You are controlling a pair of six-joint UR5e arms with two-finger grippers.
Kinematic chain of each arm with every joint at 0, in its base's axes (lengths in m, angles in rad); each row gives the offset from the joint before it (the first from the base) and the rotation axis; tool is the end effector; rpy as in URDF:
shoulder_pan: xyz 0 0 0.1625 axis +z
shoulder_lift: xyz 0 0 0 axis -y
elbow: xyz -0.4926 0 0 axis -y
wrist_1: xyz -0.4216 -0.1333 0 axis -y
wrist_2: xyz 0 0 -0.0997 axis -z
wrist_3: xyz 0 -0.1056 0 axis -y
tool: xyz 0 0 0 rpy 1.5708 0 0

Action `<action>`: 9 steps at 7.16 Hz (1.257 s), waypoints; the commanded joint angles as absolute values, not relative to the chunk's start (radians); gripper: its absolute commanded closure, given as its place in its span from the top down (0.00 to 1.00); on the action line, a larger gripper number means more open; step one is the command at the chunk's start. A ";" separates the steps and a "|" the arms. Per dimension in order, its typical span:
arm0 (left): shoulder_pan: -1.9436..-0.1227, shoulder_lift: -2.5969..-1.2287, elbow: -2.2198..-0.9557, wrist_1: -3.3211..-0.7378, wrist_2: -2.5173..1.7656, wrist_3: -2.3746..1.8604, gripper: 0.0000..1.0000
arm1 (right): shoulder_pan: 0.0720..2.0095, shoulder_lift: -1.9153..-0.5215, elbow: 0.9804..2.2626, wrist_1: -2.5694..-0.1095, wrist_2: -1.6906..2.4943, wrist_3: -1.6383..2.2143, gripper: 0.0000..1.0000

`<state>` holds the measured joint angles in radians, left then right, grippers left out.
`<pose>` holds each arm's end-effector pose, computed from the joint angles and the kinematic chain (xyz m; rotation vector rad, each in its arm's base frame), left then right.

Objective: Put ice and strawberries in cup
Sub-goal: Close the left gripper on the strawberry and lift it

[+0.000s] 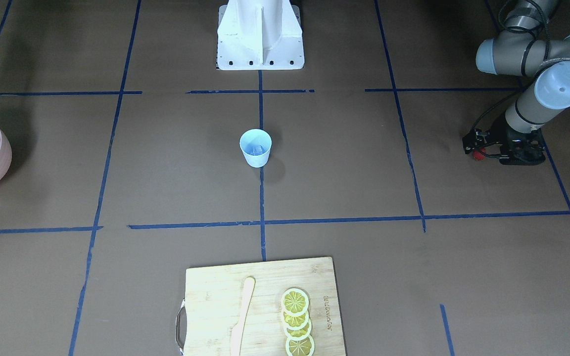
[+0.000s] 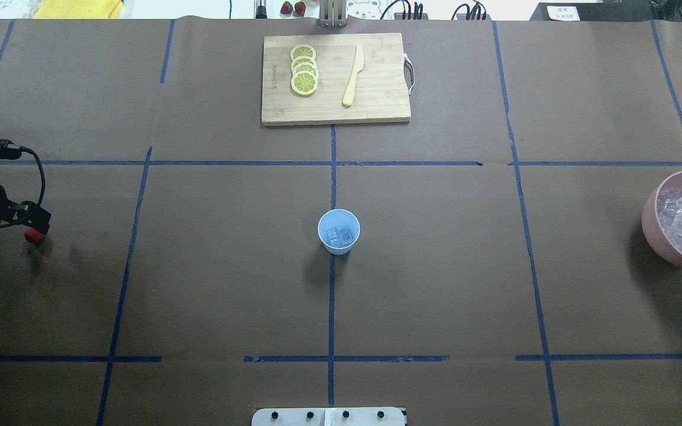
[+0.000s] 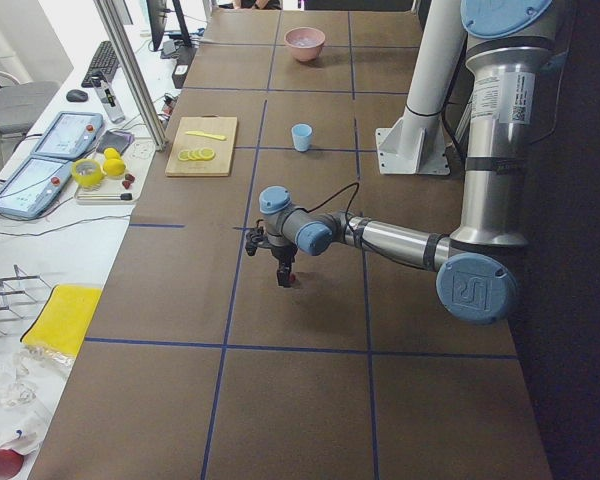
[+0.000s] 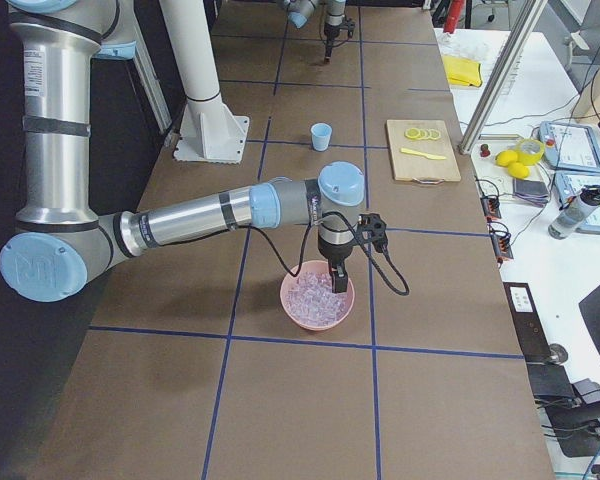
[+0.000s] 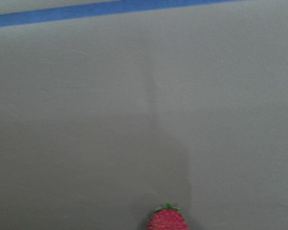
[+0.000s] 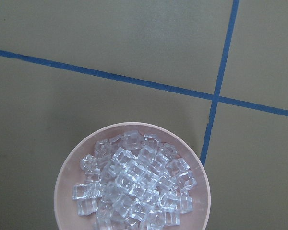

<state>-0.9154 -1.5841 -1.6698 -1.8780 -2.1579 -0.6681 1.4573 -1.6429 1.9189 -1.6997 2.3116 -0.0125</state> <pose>0.2773 -0.4835 0.6475 -0.0341 0.7065 0.1110 0.0072 -0.4841 0.6014 0.1029 -0.7465 -0.1745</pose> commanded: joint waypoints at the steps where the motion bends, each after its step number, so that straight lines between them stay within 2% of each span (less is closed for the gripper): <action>1: -0.910 -1.592 -1.623 -1.934 -2.160 -0.669 0.98 | 1.457 -1.643 1.919 -1.700 2.312 -0.011 1.00; 2: -0.908 -1.594 -1.615 -1.943 -2.160 -0.669 0.92 | 1.457 -1.643 1.921 -1.698 2.312 -0.011 1.00; 5: -0.910 -1.592 -1.615 -1.945 -2.166 -0.670 0.61 | 1.457 -1.643 1.924 -1.698 2.312 -0.011 1.00; 8: -0.910 -1.592 -1.614 -1.944 -2.221 -0.669 0.59 | 1.457 -1.641 1.927 -1.700 2.313 -0.008 1.00; 9: -0.910 -1.592 -1.614 -1.944 -2.221 -0.669 0.47 | 1.457 -1.640 1.927 -1.700 2.313 -0.008 1.00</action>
